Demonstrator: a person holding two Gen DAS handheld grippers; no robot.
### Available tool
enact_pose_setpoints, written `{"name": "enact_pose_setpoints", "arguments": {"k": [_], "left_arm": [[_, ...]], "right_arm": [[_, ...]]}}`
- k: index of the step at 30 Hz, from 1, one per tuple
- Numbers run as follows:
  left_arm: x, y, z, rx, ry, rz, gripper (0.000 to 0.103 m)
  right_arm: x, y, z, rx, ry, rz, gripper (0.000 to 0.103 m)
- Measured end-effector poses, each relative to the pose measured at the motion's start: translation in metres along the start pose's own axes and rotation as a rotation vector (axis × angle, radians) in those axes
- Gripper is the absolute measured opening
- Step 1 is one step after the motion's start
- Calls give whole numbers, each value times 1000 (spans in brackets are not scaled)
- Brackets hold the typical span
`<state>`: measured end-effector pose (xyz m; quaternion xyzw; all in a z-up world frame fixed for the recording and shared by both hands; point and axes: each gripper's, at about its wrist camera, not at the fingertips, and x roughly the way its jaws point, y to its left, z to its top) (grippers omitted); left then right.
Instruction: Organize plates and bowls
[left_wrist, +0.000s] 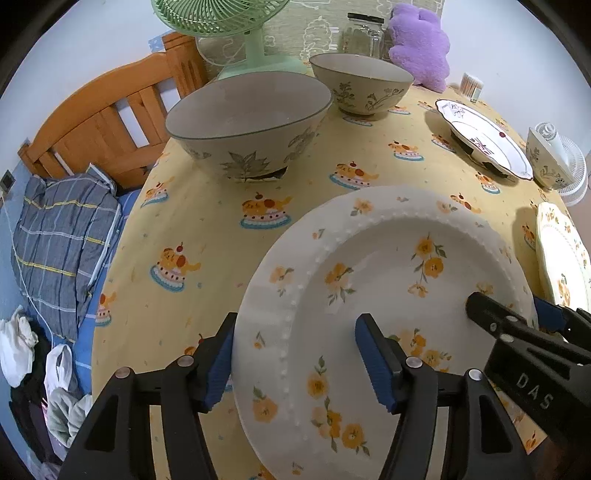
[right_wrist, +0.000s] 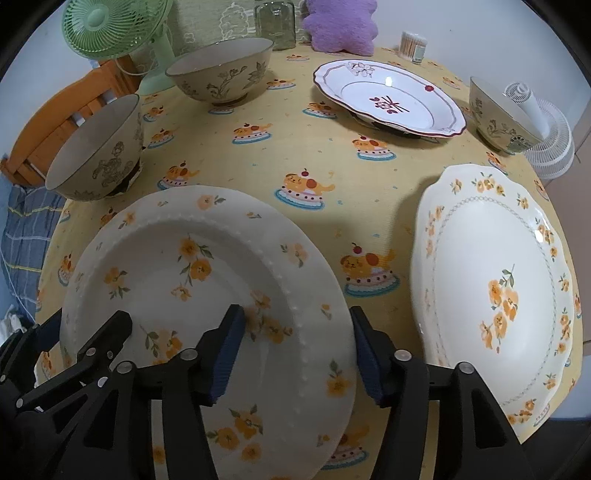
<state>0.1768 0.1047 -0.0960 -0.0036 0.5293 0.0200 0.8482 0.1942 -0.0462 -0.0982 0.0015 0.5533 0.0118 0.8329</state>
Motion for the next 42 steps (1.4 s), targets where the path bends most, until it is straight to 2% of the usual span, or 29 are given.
{"name": "enact_pose_setpoints", "arguments": {"k": [10, 24, 29, 42], "left_arm": [[-6, 1, 0, 32, 34, -23, 65], [-41, -15, 1, 57, -17, -43, 64], [-52, -33, 4, 62, -36, -59, 64], [-58, -118, 12, 69, -43, -67, 64]], "right_arm": [[-5, 2, 1, -6, 22, -23, 61], [-46, -7, -8, 13, -27, -40, 60], [-57, -28, -5, 27, -53, -37, 60], [-68, -117, 4, 41, -68, -43, 60]]}}
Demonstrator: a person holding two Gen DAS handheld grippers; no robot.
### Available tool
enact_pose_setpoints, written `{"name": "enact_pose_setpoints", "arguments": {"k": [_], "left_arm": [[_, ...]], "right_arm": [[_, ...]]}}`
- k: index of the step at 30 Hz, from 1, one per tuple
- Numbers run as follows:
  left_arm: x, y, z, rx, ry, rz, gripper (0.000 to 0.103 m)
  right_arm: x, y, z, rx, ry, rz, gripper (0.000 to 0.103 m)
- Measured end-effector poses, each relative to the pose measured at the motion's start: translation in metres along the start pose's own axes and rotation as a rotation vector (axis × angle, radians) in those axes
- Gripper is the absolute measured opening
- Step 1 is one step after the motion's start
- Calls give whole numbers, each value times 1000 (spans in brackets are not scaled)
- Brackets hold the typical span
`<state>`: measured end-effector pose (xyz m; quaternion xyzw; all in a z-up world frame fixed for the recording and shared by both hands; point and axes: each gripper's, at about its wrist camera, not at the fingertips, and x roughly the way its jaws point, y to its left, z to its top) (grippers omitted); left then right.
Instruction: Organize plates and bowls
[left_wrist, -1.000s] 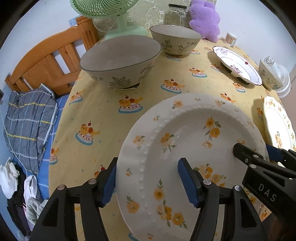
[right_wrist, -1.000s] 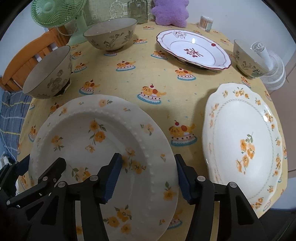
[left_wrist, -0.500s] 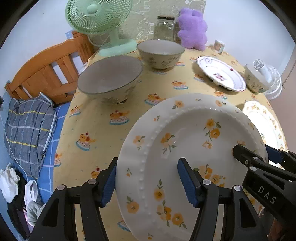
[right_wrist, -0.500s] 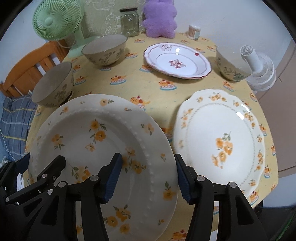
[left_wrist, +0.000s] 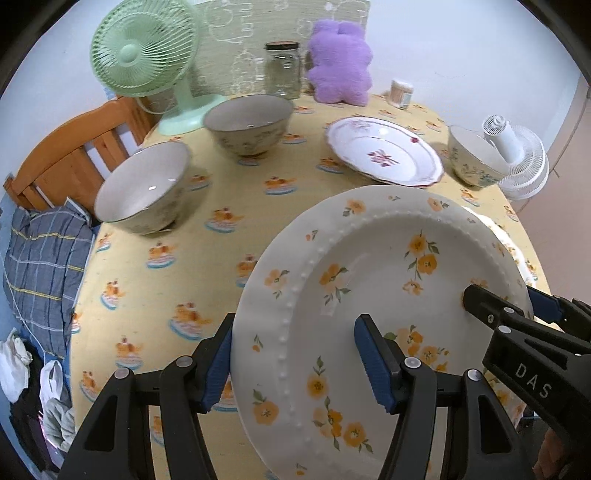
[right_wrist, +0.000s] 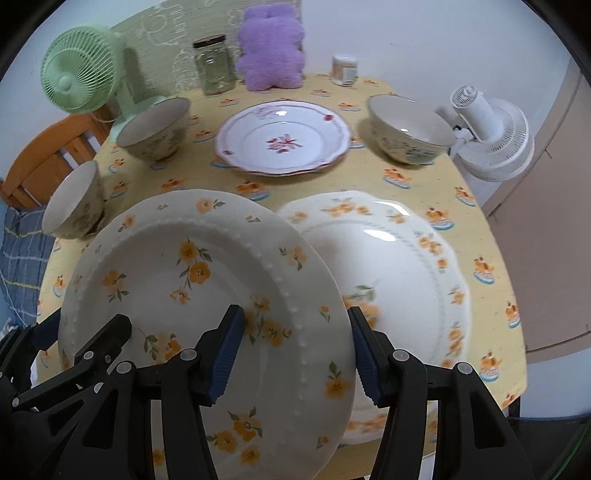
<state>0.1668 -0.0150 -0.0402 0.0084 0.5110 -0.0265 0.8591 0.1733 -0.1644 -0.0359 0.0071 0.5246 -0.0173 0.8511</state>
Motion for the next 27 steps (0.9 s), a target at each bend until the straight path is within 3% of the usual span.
{"name": "enact_pose_setpoints", "arguments": {"k": [14, 27], "left_arm": [[18, -90, 10, 23, 29, -26, 64], [48, -138, 10, -30, 94, -29, 65]], "right_arm": [[8, -92, 10, 31, 16, -27, 60], [34, -147, 19, 6, 62, -29, 60]]}}
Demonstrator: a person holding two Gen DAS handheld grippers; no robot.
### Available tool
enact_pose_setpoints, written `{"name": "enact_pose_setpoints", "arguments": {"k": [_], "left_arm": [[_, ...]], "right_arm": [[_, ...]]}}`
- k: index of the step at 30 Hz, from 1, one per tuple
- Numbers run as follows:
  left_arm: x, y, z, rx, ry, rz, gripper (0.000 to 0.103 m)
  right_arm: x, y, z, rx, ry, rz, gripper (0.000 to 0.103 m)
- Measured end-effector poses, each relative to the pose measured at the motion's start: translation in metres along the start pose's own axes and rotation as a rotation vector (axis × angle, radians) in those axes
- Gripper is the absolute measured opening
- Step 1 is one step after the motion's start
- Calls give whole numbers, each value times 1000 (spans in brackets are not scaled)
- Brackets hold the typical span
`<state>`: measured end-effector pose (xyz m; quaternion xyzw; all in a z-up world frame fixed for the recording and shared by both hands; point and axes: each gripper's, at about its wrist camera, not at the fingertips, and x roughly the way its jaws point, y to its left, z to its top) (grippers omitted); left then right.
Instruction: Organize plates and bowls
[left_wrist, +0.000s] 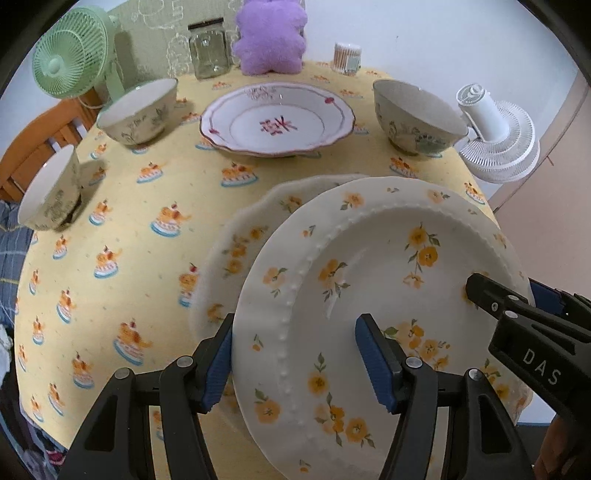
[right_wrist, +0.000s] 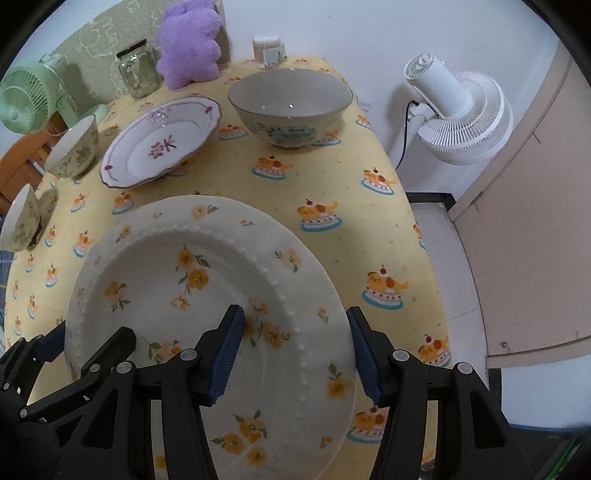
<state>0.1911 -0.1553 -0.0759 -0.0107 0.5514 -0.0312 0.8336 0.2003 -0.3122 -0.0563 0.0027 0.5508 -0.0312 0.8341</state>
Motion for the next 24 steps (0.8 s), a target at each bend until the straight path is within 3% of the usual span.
{"name": "enact_pose_setpoints", "arguments": {"k": [8, 16, 21, 24], "left_arm": [[14, 2, -1, -75, 32, 23, 66], [14, 1, 4, -61, 23, 52, 66], [14, -4, 5, -20, 33, 102, 66], [13, -3, 6, -21, 38, 106, 66]], "right_arm": [[7, 0, 5, -63, -1, 19, 57], [12, 0, 6, -63, 7, 29, 57], [15, 0, 5, -51, 11, 18, 48], [13, 1, 4, -53, 2, 13, 48]]}}
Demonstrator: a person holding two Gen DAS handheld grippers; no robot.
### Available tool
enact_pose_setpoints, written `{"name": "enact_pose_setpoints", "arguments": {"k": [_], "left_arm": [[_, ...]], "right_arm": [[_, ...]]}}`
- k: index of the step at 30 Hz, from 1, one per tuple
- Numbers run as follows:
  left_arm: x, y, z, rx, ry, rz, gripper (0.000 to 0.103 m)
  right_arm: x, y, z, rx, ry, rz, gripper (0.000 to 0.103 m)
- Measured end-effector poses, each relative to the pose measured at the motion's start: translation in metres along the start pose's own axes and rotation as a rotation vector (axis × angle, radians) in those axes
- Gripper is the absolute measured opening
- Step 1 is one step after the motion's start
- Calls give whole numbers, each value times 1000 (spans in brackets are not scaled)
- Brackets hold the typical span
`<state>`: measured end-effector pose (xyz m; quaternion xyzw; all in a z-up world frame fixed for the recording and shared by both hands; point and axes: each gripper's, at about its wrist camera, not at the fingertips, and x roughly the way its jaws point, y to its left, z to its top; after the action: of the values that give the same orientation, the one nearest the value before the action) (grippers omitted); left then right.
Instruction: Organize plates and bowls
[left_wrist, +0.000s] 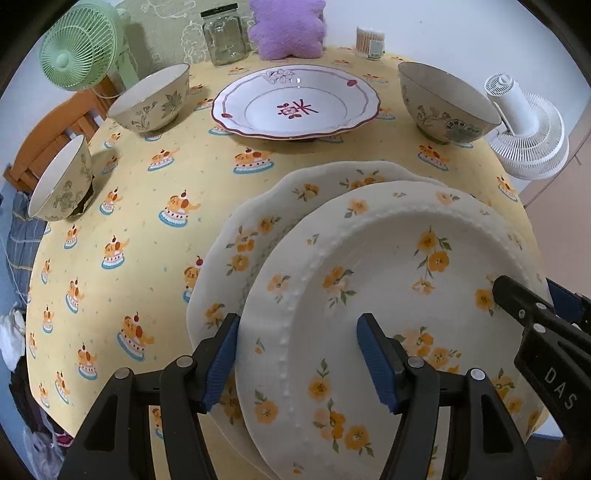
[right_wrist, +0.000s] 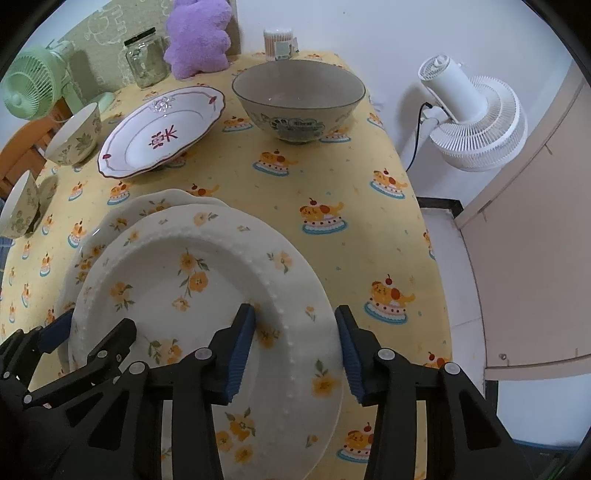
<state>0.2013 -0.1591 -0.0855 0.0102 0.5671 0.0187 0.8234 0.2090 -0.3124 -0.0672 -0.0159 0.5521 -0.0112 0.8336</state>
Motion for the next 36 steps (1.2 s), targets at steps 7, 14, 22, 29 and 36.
{"name": "enact_pose_setpoints", "arguments": {"k": [7, 14, 22, 29, 36], "left_arm": [[-2, -6, -1, 20, -5, 52, 66], [-5, 1, -4, -26, 4, 25, 66], [-10, 0, -4, -4, -13, 51, 66], [-11, 7, 1, -35, -19, 59, 66], [-13, 10, 2, -36, -18, 74, 66]], "right_arm": [[-1, -1, -1, -4, -5, 7, 48], [-14, -5, -6, -33, -26, -3, 35], [-13, -4, -6, -34, -19, 13, 35], [-2, 2, 4, -48, -14, 33, 36], [5, 12, 14, -73, -19, 39, 38]]}}
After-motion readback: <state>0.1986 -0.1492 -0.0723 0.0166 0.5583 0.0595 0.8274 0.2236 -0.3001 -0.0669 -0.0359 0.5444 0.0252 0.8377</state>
